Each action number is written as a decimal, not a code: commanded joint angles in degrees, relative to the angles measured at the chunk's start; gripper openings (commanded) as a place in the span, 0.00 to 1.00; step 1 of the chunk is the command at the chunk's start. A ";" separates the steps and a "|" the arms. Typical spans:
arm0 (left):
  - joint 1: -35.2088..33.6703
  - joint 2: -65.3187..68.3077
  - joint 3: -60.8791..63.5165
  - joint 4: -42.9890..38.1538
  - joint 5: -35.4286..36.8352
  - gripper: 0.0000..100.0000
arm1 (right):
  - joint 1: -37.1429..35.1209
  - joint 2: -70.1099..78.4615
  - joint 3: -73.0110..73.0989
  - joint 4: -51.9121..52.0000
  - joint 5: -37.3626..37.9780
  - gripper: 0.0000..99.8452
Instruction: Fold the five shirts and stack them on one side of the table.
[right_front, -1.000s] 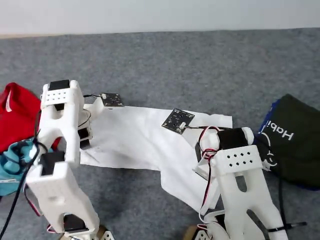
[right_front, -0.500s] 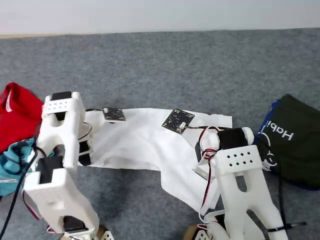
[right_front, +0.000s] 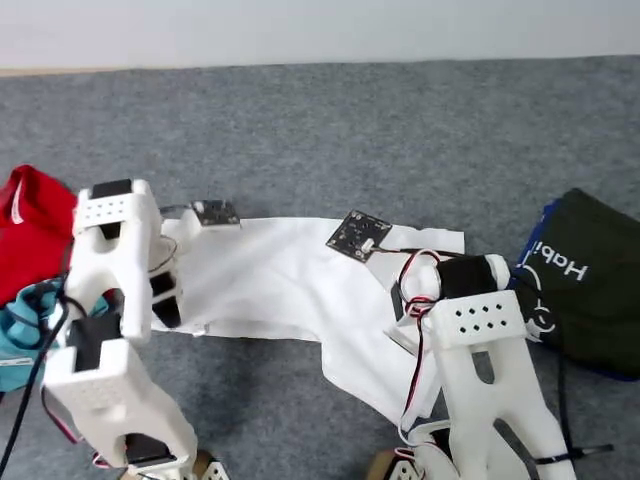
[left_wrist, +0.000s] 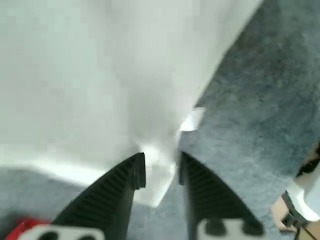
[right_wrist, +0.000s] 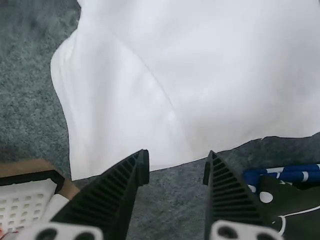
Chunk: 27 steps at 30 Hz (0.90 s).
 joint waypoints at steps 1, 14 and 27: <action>0.70 -6.59 -3.12 0.09 2.46 0.17 | 0.66 0.31 -1.49 -0.13 -4.84 0.19; 0.97 -17.85 -2.77 -0.53 20.57 0.15 | -5.41 2.59 4.48 -9.10 -21.80 0.19; -4.48 -17.85 -2.77 -1.23 23.91 0.09 | -5.76 31.34 -5.19 -12.62 -21.98 0.16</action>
